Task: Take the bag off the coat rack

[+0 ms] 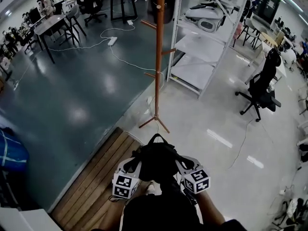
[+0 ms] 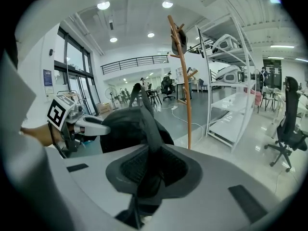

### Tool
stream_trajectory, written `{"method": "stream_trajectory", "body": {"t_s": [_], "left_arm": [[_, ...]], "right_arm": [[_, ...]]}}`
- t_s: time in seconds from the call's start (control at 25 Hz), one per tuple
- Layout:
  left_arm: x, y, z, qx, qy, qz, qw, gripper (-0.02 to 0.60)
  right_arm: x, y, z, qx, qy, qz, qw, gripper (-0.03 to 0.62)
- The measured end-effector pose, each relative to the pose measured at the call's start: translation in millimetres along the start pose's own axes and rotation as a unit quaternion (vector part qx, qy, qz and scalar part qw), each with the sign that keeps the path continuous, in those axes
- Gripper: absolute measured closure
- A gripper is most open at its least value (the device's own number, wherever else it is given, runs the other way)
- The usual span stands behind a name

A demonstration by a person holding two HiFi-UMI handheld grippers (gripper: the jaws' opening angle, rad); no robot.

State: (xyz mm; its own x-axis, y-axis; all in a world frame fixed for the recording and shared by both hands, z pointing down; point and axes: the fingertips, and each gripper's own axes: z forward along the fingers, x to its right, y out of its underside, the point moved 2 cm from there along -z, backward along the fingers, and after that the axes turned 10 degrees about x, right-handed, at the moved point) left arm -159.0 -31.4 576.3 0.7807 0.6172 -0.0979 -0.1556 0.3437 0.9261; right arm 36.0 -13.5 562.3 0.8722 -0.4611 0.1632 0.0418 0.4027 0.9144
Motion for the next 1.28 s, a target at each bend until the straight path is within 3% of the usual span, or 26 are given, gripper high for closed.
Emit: {"method": "stream_trajectory", "body": {"t_s": [0.44, 1.28], "left_arm": [[17.6, 21.0, -27.3, -0.010, 0.012, -0.013, 0.9998, 0.503], [8.6, 21.1, -31.7, -0.005, 0.014, -0.016, 0.9998, 0.503]], "right_arm": [[-24.2, 24.3, -24.2, -0.013, 0.004, 0.006, 1.000, 0.530], [-31.4, 24.3, -18.8, -0.005, 0.011, 0.006, 1.000, 0.530]]}}
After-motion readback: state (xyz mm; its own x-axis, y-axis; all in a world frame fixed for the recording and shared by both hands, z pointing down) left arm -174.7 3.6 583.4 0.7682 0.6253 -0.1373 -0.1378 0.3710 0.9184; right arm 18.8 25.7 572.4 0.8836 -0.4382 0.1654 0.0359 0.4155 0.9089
